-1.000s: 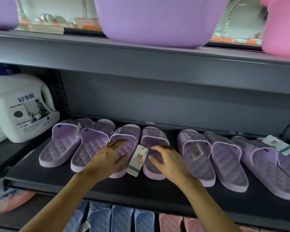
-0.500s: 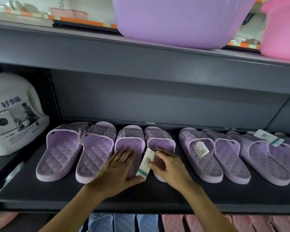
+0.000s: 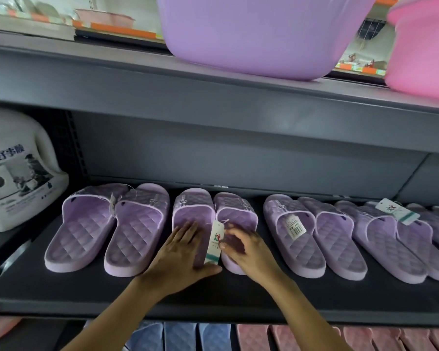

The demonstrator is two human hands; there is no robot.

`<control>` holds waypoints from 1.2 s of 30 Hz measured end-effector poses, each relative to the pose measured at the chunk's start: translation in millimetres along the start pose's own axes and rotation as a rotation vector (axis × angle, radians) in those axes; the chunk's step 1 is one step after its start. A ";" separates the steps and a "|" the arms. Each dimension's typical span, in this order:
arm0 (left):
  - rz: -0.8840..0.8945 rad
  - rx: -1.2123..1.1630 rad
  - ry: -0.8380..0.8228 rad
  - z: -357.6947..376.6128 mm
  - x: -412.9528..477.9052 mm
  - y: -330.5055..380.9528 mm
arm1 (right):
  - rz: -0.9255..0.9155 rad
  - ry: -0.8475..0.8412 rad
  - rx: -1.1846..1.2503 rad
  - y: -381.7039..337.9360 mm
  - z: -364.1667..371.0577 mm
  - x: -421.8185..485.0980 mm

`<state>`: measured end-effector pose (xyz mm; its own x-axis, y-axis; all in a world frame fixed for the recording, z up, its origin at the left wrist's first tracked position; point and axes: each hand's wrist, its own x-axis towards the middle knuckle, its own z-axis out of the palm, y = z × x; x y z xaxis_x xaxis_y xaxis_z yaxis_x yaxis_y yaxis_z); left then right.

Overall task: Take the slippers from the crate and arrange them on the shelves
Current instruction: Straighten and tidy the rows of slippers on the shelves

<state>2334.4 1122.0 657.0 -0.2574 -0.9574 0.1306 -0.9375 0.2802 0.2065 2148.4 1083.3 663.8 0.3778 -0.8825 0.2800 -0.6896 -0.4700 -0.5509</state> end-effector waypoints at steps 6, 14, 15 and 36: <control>0.018 -0.032 0.021 8.4 6.4 6.3 | -0.036 0.107 -0.057 6.4 3.5 -7.8; -0.019 -0.553 0.148 -1.4 6.0 7.2 | -0.047 0.079 -0.077 12.5 4.7 -7.7; -0.068 -0.641 0.183 -5.0 5.1 9.2 | -0.051 0.080 -0.079 12.5 3.9 -7.9; -0.154 -0.291 0.287 15.9 13.4 7.7 | -0.002 0.105 -0.189 18.2 5.1 -12.7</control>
<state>2320.0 1110.2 644.9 -0.0055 -0.9430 0.3329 -0.8440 0.1829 0.5042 2134.1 1086.0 646.2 0.3193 -0.8737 0.3670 -0.7962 -0.4573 -0.3961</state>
